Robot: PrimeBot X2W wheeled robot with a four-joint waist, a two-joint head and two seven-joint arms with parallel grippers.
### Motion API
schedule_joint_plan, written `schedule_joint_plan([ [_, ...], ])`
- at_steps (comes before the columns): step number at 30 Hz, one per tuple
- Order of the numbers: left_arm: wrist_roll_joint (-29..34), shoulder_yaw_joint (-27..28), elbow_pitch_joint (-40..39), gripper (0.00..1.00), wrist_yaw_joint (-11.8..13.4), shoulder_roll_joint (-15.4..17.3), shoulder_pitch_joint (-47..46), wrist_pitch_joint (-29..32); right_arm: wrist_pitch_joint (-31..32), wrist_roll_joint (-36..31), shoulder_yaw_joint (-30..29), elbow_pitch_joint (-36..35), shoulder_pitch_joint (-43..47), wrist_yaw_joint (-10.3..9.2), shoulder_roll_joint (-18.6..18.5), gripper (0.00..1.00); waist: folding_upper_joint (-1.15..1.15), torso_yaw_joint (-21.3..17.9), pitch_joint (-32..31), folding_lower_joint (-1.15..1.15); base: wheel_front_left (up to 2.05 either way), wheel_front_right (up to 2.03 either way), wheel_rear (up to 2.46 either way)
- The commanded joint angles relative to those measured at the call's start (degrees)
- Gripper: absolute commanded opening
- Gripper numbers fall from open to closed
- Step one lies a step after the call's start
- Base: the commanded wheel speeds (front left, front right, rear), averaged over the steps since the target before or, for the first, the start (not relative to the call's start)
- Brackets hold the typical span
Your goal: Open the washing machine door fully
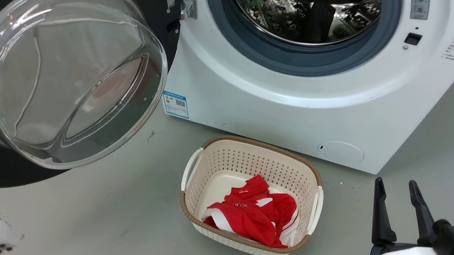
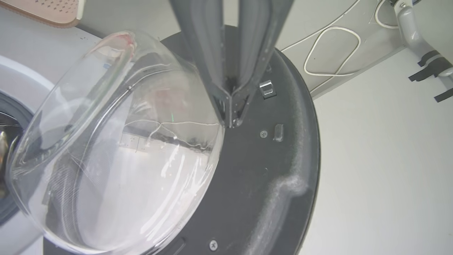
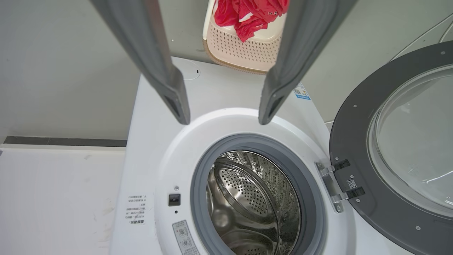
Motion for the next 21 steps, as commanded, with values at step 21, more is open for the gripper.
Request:
schedule_joint_plan([
  [21,7.89,-17.48,-1.74,0.0,-4.75,-6.46,-4.56,0.3,-0.45,-1.89,1.35,-0.09,-1.31,-0.04,0.09,1.0,0.0,-12.36,-3.12,0.0,0.0,0.0,0.0],
])
